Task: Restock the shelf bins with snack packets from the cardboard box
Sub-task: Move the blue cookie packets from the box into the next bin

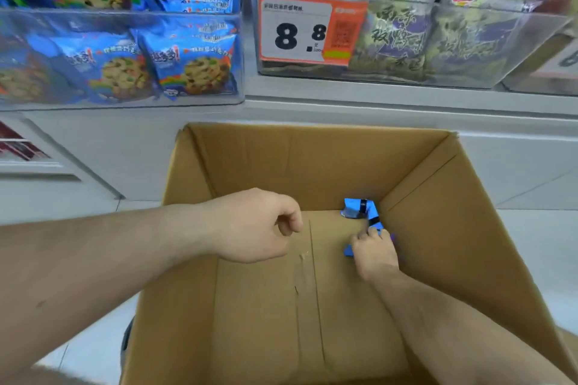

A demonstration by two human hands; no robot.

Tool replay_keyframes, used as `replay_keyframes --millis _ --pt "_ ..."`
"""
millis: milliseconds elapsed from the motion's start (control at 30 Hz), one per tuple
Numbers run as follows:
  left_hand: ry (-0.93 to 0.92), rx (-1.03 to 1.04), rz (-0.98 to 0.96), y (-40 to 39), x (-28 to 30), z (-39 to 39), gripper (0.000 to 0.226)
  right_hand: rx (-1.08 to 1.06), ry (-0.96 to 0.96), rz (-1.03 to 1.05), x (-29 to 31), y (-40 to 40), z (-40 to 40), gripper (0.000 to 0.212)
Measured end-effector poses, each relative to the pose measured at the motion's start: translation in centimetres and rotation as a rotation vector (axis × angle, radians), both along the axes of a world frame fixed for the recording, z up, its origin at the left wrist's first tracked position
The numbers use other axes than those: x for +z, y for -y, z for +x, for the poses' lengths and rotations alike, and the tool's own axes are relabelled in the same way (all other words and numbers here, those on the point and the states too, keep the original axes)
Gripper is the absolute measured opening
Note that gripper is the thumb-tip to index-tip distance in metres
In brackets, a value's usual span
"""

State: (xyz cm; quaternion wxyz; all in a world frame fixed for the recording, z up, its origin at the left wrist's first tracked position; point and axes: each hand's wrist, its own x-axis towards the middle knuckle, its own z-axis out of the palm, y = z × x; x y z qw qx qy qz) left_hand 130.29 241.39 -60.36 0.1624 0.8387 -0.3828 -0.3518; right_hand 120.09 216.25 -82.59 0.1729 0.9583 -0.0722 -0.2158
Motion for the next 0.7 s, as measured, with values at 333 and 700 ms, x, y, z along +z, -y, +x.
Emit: replay_keyframes --millis 333,700 --pt "-0.605 0.822 -0.073 0.2 -0.9 -1.4 0.048 -0.166 0.950 0.735 6.7 -8.2 1.4 0.016" --pt "-0.643 1.104 -0.356 0.2 -0.7 -0.9 0.029 -0.008 1.067 1.057 13.0 -12.2 0.2 0.031"
